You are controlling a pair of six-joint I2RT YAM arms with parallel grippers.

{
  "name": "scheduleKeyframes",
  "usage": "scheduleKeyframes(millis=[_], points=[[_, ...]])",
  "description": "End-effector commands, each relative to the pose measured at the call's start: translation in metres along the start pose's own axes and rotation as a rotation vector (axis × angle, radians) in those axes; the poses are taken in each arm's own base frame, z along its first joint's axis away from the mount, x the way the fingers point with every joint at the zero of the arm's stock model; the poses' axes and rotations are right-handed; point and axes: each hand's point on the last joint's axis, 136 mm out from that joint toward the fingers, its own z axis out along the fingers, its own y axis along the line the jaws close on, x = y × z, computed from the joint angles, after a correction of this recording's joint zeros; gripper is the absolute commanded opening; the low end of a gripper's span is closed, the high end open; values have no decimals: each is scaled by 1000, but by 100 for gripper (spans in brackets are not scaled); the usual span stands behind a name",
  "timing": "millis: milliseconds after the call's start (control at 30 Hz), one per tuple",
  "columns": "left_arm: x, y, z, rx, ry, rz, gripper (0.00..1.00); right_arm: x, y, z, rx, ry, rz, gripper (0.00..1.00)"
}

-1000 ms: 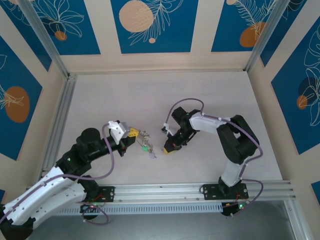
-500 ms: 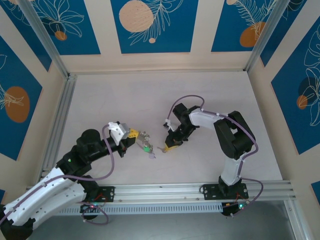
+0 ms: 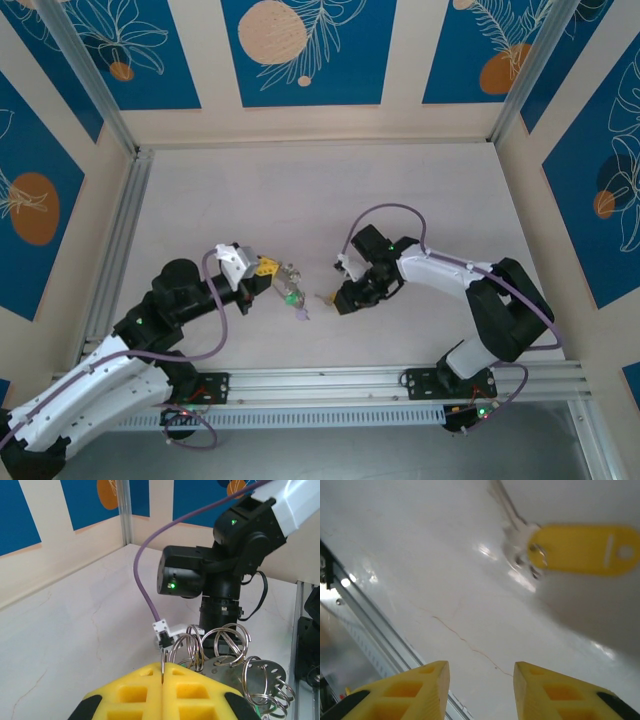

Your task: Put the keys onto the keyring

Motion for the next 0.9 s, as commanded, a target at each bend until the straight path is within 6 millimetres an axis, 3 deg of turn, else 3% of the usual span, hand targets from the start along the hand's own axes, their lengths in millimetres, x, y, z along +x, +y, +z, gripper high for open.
scheduleKeyframes(millis=[0, 267, 400, 667, 867], points=[[-17, -6, -1, 28, -63, 4, 0, -12, 0, 10, -50, -68, 87, 39], [-18, -6, -3, 24, -73, 13, 0, -33, 1, 24, -85, -113, 151, 38], [-20, -6, -5, 24, -81, 16, 0, -35, -12, 31, -32, -124, 183, 35], [-20, -6, -6, 23, -84, 15, 0, -50, -22, 26, 35, -159, 158, 23], [-21, -6, -6, 23, -83, 15, 0, -71, -22, 20, 45, -172, 106, 21]])
